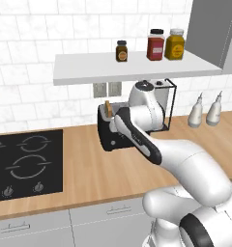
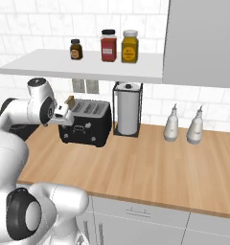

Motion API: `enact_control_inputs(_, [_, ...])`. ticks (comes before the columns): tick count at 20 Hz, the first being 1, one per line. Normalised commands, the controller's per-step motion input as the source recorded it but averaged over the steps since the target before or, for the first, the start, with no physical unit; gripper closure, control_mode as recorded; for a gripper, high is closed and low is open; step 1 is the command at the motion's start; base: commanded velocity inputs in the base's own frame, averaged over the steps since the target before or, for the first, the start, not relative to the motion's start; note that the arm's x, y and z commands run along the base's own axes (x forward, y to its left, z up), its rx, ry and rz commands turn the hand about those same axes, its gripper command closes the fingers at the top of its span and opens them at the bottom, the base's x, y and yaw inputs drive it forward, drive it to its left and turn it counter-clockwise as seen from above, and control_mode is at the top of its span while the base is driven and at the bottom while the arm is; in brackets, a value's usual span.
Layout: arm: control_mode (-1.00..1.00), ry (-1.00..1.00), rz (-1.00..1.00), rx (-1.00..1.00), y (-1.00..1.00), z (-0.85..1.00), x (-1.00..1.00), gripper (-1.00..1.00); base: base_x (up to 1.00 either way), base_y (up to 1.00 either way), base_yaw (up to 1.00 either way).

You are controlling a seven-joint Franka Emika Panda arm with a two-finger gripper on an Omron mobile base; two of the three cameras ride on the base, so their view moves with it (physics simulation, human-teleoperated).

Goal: Start the toaster. Once the lever pops up, take the bread to the plate on the dining counter.

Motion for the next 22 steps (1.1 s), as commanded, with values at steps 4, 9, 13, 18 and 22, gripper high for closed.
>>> enact_control_inputs(4, [-1.0, 0.0, 0.0, 0.0, 0.0, -0.02, 0.46, -1.0, 0.0, 0.0, 0.0])
enact_control_inputs(9, [-1.0, 0.0, 0.0, 0.0, -0.08, 0.0, 0.39, -1.0, 0.0, 0.0, 0.0])
enact_control_inputs(13, [-1.0, 0.0, -0.02, 0.0, -0.18, -0.01, 0.3, -1.0, 0.0, 0.0, 0.0])
enact_control_inputs(18, [-1.0, 0.0, -0.03, 0.0, -0.05, -0.02, 0.32, -1.0, 0.0, 0.0, 0.0])
enact_control_inputs(22, [-1.0, 0.0, -0.02, 0.0, 0.0, -0.14, 0.23, -1.0, 0.0, 0.0, 0.0])
